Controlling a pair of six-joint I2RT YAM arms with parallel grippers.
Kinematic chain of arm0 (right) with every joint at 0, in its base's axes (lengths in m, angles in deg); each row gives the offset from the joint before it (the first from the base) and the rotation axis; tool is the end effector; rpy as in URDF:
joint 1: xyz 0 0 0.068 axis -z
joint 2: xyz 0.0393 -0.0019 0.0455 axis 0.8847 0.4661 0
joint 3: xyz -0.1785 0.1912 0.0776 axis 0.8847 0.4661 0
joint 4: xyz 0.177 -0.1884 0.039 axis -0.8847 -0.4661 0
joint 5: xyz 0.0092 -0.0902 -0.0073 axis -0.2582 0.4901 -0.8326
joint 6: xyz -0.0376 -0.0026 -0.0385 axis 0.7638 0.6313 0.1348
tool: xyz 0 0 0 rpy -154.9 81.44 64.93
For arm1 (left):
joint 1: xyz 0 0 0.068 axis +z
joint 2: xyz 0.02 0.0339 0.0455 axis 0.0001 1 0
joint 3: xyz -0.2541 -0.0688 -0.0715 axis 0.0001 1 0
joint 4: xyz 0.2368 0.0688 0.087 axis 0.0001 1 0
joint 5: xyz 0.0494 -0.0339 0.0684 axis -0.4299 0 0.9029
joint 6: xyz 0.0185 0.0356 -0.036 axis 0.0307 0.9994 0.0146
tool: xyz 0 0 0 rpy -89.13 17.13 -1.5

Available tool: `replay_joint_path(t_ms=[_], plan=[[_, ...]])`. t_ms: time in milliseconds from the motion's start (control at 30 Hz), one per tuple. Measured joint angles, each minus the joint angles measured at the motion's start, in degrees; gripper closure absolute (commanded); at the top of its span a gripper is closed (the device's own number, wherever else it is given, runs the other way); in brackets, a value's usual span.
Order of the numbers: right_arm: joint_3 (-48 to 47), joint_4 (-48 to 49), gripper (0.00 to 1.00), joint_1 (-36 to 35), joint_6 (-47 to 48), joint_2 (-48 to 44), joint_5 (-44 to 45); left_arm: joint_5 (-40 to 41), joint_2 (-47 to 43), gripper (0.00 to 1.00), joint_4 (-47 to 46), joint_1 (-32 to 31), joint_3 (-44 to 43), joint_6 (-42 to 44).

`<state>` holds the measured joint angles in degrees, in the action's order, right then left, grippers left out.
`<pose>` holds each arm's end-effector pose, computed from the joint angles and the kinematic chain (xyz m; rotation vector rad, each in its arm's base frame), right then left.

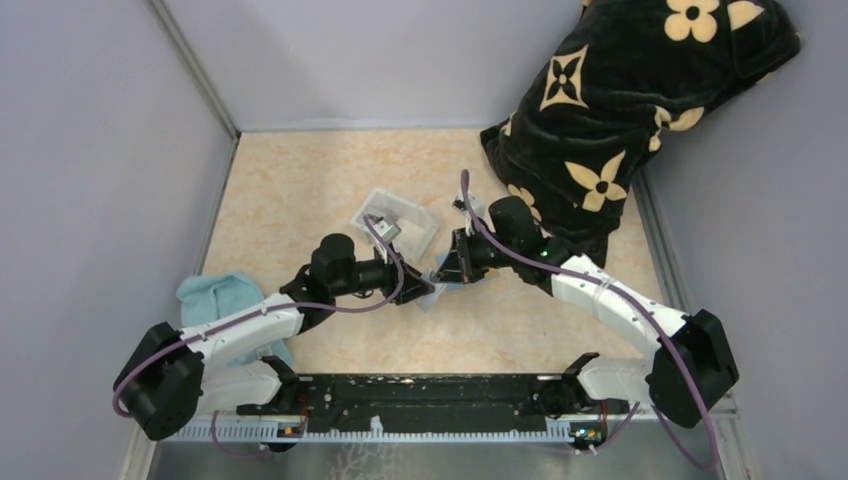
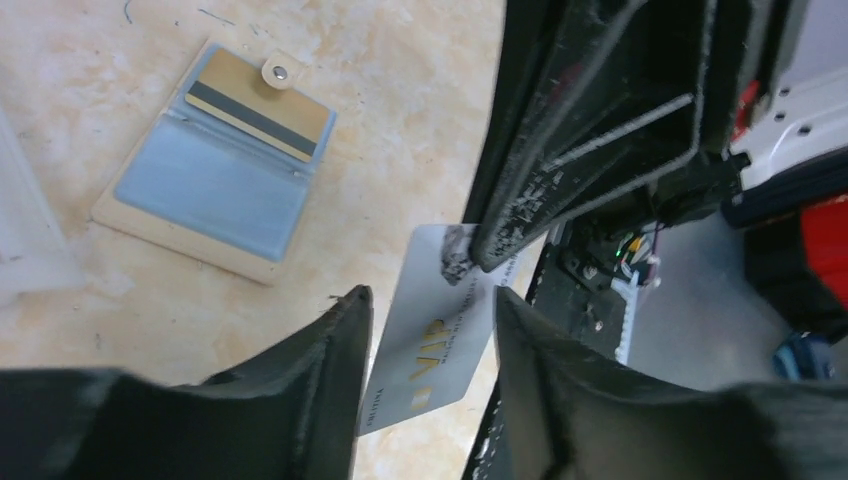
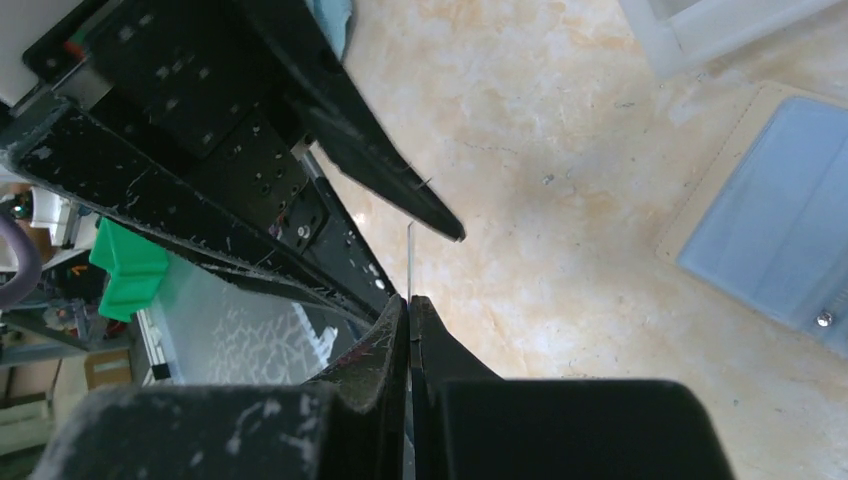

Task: Put the credit cards into the card holder
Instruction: Pick up the credit card from the storage box.

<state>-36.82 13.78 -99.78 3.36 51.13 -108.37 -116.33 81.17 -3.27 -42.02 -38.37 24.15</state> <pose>0.1939 0.1731 0.2765 -0.5898 2.2582 1.2134 0.1710 -0.1768 0.2310 0.6906 1.8476 -1.2250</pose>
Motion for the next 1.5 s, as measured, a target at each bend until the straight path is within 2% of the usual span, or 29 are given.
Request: replay_joint_path(t_ms=[33,133,167,267,433,533,600,867,1067,1500], plan=[[0.2,0.6,1.0,0.3,-0.3,0.7,-0.8,-0.6,0.4,0.61,-0.4,0.0,0.0,0.0],[0.5,1.2,1.0,1.3,-0.7,2.2,-2.7,-1.7,1.5,0.97,-0.9,0.2,0.0,0.1],[0.7,1.2,1.0,1.7,-0.5,2.4,-2.8,-2.4,1.9,1.0,-0.8,0.4,0.0,0.1],[1.4,1.7,1.0,3.3,-0.5,2.8,-4.1,-4.1,2.8,1.0,-1.7,0.9,-0.1,-0.1],[1.5,3.1,0.57,5.2,-0.9,2.8,-6.4,-5.2,3.0,1.0,-4.2,1.9,-0.1,-1.2],[1.4,4.3,0.42,6.3,-1.2,2.7,-6.3,-4.7,3.3,1.0,-4.8,2.1,-0.1,-1.9],[1.5,4.8,0.37,6.7,-1.2,2.3,-5.3,-3.7,3.9,1.0,-4.9,2.4,-0.1,-2.8],[9.9,10.6,0.36,7.3,-1.8,-6.4,1.4,2.2,7.9,1.0,-11.4,2.7,1.6,-11.4],[16.9,16.0,0.37,7.4,-3.7,-8.3,4.0,5.9,10.8,1.0,-20.6,2.7,3.9,-21.1],[21.4,30.5,0.55,7.5,-9.2,-5.8,3.7,6.5,19.5,1.0,-38.9,2.7,4.9,-35.9]])
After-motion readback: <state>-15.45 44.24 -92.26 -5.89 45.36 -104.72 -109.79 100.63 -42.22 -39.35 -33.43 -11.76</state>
